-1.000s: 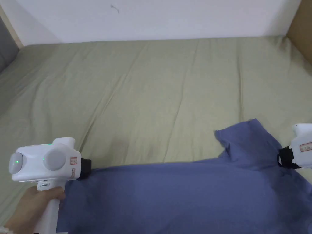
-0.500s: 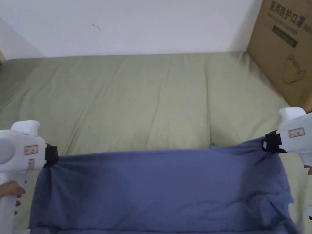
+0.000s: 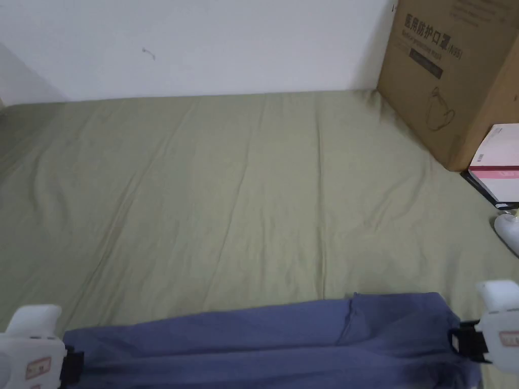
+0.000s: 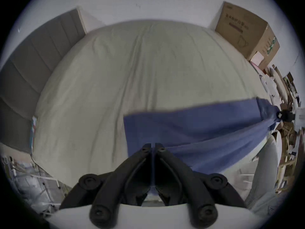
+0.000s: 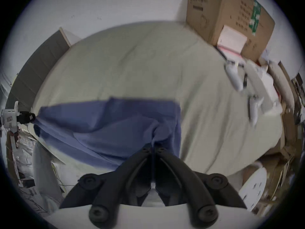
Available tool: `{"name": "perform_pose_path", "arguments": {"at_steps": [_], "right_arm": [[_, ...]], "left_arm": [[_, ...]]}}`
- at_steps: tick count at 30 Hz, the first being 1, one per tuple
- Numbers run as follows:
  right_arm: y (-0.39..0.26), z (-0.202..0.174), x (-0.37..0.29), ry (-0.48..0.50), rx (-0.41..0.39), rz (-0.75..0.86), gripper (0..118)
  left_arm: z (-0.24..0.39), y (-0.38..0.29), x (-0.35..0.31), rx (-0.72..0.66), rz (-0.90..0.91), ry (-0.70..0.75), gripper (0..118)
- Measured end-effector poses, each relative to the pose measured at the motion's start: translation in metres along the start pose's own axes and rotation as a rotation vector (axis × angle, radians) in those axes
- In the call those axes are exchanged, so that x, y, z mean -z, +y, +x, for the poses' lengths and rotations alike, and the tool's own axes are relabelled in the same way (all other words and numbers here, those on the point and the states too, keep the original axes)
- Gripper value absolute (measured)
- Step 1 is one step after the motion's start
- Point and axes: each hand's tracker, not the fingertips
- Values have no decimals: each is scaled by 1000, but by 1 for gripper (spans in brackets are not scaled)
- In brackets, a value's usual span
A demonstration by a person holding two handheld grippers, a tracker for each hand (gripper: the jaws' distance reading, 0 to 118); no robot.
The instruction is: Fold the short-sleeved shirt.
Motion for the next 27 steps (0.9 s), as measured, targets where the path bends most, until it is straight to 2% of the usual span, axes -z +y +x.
{"name": "perform_pose_path", "arguments": {"at_steps": [2, 3, 4, 5, 6, 7, 8, 12, 13, 14, 16, 17, 19, 20, 22, 24, 25, 26, 27], "right_arm": [[-15, -1, 15, -11, 9, -11, 2], [-18, -1, 18, -15, 29, -10, 4], [-20, 0, 20, -11, 57, -4, 16], [-19, 1, 19, -4, 84, 3, 37], [-18, 2, 17, 1, 106, 13, 70], [-15, 1, 12, -14, 106, 8, 85], [-13, -1, 6, -37, 108, 13, 86], [2, -17, -26, -97, 47, 132, 85], [7, -25, -35, -100, 40, 167, 83], [13, -35, -41, -79, 33, 201, 75], [22, -53, -46, -17, 32, 244, 21], [26, -67, -45, 7, 36, 269, 3], [31, -91, -35, 30, 45, 299, 3], [33, -107, -30, 57, 6, 302, 3], [34, -136, -21, 33, -38, 307, 3], [35, -161, -9, 89, -65, 291, 3], [35, -172, -5, 126, -51, 277, 3], [35, -182, 2, 168, -61, 255, 3], [36, -189, 9, 194, -91, 234, 3]], "left_arm": [[-3, -14, 11, -42, -19, -24, 8], [-5, -16, 13, -61, 1, -19, 23], [-8, -16, 14, -82, 7, -12, 39], [-16, -14, 19, -101, 3, -3, 57], [-19, -11, 18, -110, 0, -9, 79], [-22, -9, 15, -123, -3, -14, 88], [-25, -6, 10, -136, 14, -27, 89], [-28, 7, -17, -159, 119, -58, 89], [-30, 9, -25, -172, 150, -67, 88], [-31, 11, -30, -189, 168, -98, 81], [-33, 12, -37, -195, 212, -153, 20], [-24, 7, -44, -188, 219, -179, 1], [-23, 3, -37, -198, 200, -161, 1], [-24, -2, -35, -200, 167, -189, 1], [-25, -13, -36, -218, 154, -208, 0], [-34, -23, -36, -247, 164, -204, 0], [-41, -25, -37, -294, 181, -190, 1], [-50, -28, -36, -334, 186, -189, 8], [-58, -30, -34, -370, 179, -217, 39]]}}
